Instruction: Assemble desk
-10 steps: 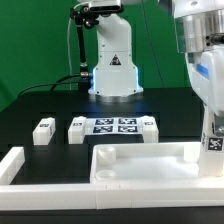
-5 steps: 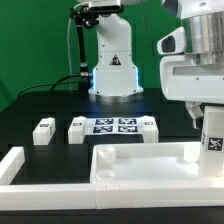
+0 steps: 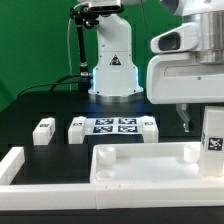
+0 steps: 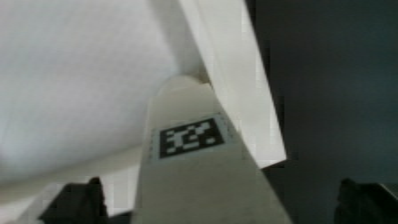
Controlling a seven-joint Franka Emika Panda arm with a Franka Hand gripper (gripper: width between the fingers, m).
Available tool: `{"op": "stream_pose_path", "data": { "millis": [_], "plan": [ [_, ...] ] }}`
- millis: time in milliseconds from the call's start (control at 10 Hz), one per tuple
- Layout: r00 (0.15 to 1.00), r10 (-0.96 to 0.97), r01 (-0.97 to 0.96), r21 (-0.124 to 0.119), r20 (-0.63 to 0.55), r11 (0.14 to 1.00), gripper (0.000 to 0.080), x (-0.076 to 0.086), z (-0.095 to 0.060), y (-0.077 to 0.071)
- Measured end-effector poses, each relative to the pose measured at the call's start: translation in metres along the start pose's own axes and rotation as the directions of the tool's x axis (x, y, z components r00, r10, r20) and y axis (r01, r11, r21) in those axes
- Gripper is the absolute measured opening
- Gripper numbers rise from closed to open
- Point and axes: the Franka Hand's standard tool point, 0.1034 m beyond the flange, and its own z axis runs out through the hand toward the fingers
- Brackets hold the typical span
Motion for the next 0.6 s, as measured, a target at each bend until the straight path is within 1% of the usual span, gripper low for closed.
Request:
{"op": "stream_pose_path", "data": {
  "millis": [100, 200, 300, 400, 500, 600],
  "plan": [
    [1.000, 0.023, -0.023, 0.003, 0.002, 1.000, 0.0649, -0.0002, 0.0004, -0.0001],
    [1.000, 0.023, -0.023, 0.003, 0.002, 1.000, 0.0533, 0.0000, 0.0004, 0.0006],
    [1.000, 0.029, -0.029, 0.001, 0.001, 1.000, 0.0377, 0.0008, 0.0005, 0.0028],
    [0.993, 0.116, -0.116, -0.006, 0.003, 0.993, 0.0302, 0.0011, 0.0009, 0.0068],
    [0.982, 0.190, -0.190, -0.007, 0.002, 0.982, 0.0302, 0.0019, 0.0009, 0.0086],
    [0.977, 0.214, -0.214, -0.007, 0.002, 0.977, 0.0300, 0.0019, 0.0009, 0.0088]
  ]
}}
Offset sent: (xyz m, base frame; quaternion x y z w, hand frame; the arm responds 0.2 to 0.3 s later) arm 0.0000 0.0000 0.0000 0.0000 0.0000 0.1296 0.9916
